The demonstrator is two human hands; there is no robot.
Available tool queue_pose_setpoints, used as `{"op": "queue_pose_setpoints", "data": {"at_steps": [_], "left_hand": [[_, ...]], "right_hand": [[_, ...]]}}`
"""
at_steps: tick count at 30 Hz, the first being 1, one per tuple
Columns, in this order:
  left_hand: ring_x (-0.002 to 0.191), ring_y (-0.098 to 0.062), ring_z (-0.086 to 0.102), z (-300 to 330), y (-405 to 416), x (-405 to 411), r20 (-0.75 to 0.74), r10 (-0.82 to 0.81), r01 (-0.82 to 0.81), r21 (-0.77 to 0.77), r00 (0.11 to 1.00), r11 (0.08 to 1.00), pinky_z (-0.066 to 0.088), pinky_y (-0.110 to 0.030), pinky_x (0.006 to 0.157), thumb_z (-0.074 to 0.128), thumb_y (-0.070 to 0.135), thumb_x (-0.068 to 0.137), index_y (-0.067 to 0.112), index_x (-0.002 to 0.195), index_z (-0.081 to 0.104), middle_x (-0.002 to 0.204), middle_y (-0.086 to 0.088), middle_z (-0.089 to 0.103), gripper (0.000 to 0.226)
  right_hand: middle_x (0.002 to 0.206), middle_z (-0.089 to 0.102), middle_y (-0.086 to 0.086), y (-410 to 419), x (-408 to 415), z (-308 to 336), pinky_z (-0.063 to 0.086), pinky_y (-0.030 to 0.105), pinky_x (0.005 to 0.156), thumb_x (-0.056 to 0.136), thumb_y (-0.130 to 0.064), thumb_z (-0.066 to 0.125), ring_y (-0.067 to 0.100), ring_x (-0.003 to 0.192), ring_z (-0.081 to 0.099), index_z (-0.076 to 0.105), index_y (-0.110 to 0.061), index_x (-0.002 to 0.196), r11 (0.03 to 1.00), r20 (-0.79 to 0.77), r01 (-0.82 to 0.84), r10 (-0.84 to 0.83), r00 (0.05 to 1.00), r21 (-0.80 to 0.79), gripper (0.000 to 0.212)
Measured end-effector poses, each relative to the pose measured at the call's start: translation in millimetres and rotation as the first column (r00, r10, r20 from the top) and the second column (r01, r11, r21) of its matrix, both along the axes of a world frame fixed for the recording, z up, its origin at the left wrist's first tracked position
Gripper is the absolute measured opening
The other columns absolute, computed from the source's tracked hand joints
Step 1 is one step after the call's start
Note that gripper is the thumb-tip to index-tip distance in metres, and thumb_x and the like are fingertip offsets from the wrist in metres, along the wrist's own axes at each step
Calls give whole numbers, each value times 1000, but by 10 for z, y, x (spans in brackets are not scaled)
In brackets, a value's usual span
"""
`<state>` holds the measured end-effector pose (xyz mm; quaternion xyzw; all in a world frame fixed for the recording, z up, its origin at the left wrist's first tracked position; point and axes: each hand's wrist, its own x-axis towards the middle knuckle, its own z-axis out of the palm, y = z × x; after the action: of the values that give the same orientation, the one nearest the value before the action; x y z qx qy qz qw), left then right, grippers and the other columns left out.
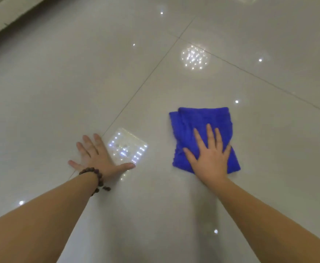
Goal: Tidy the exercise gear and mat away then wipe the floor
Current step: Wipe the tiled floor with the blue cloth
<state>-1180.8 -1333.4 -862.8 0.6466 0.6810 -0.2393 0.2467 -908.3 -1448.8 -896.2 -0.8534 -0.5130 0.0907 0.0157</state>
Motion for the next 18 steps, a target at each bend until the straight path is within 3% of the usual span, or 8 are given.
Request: {"op": "queue_pose_setpoints", "data": {"at_steps": [3, 5, 7, 10, 12, 14, 16, 18], "left_hand": [[142, -35, -27, 29, 43, -23, 18, 9, -8, -50, 1000, 999, 6, -71, 108, 51, 97, 38, 17, 140, -38, 150, -13, -38, 157], [141, -36, -28, 16, 61, -35, 33, 17, -15, -63, 999, 998, 5, -72, 108, 52, 97, 38, 16, 138, -40, 150, -14, -39, 158], [139, -37, -32, -1, 83, -36, 43, 23, -19, -87, 999, 996, 1, -72, 107, 53, 96, 40, 17, 134, -46, 147, -14, -43, 158], [135, -37, -39, -23, 96, -52, 63, 37, -29, -110, 997, 993, -3, -72, 107, 54, 95, 41, 18, 128, -51, 141, -12, -51, 157], [133, -36, -42, -50, 100, -60, 81, 47, -37, -117, 996, 992, -4, -73, 106, 55, 95, 42, 19, 127, -52, 136, -11, -56, 157], [131, -36, -44, -68, 92, -62, 92, 51, -40, -117, 994, 992, -7, -73, 105, 56, 95, 42, 19, 126, -53, 131, -9, -59, 157], [130, -36, -46, -86, 85, -72, 99, 54, -42, -113, 994, 993, -9, -73, 105, 56, 94, 43, 19, 126, -54, 131, -9, -60, 157], [129, -36, -46, -92, 88, -75, 110, 59, -46, -117, 992, 992, -11, -73, 104, 58, 93, 43, 20, 126, -53, 132, -9, -60, 157]], "right_hand": [[159, 11, -4, 296, -427, -31, 10, 59, 113, 86, -72, 28, 21, 146, 5, 15, -46, 147, 855, -1, -519, 519, 855, -24, 67], [159, 8, -9, 477, -93, -26, 8, 56, 114, 85, -75, 25, 16, 146, 2, 12, -50, 146, 733, -27, -679, 678, 734, -35, 67], [158, 14, -9, 686, 388, -15, 16, 58, 113, 85, -76, 24, 16, 146, 8, 16, -49, 145, 797, -8, -604, 604, 797, -11, 66], [159, 13, -6, 1076, 815, 33, 15, 59, 110, 88, -68, 36, 18, 146, 8, 21, -43, 146, 993, -18, -115, 115, 993, -18, 65], [160, 8, -3, 1412, 720, 46, 7, 59, 112, 90, -64, 34, 20, 146, 3, 18, -40, 148, 971, -34, 238, -238, 971, 3, 64], [160, 4, 1, 1786, 358, 52, 0, 60, 112, 93, -62, 28, 24, 146, 0, 15, -36, 150, 838, -118, 545, -541, 833, 7, 64], [160, 3, 3, 2100, -234, 24, -1, 60, 112, 93, -60, 27, 26, 146, -1, 13, -34, 151, 846, -143, 533, -527, 838, 6, 64], [160, 5, 2, 2224, -946, -20, -2, 58, 112, 92, -61, 28, 25, 146, 0, 12, -35, 150, 994, -78, 99, -96, 992, 43, 66]]}}
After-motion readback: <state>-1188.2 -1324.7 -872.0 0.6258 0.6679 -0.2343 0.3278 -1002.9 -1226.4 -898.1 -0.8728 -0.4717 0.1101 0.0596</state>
